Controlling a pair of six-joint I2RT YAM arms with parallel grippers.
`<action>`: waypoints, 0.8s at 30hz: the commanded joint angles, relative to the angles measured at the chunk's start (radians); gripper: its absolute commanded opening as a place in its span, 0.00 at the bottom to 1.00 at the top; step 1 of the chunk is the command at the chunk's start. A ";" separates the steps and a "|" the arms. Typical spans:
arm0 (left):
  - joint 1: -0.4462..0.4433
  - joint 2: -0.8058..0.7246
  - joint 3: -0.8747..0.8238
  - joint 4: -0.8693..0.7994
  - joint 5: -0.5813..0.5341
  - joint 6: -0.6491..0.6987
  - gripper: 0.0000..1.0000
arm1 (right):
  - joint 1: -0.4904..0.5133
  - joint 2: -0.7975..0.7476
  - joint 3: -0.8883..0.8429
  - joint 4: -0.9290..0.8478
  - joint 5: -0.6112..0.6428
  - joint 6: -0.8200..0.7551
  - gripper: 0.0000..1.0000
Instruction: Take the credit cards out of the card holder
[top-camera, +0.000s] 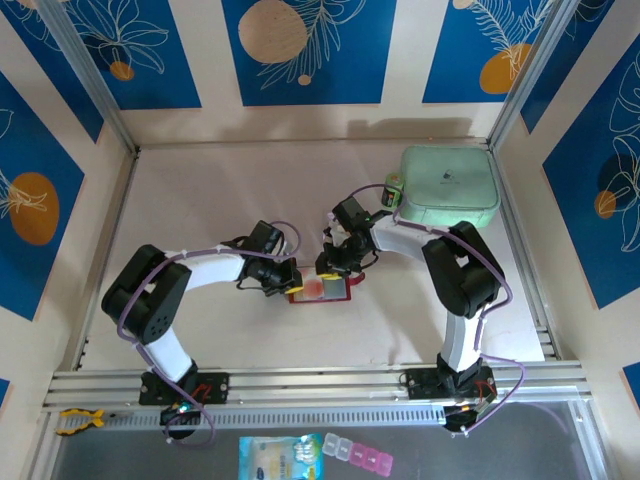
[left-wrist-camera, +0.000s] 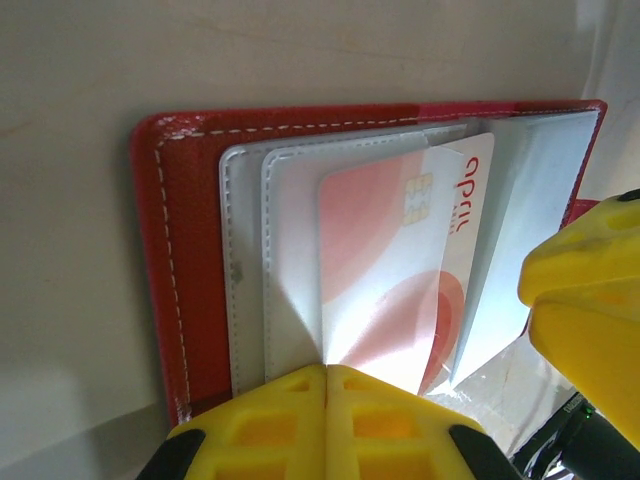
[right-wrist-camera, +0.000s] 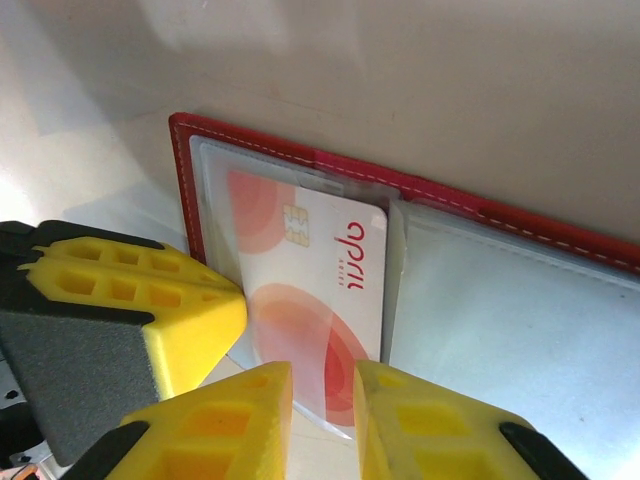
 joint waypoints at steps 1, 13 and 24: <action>-0.005 -0.020 0.020 -0.024 -0.028 0.006 0.00 | -0.002 0.026 0.009 -0.014 -0.037 -0.019 0.24; -0.005 0.003 0.021 -0.067 -0.050 0.026 0.00 | -0.001 0.066 -0.007 0.013 -0.057 -0.014 0.26; -0.005 0.036 0.018 -0.078 -0.047 0.041 0.00 | -0.009 0.042 -0.021 0.071 -0.132 0.010 0.22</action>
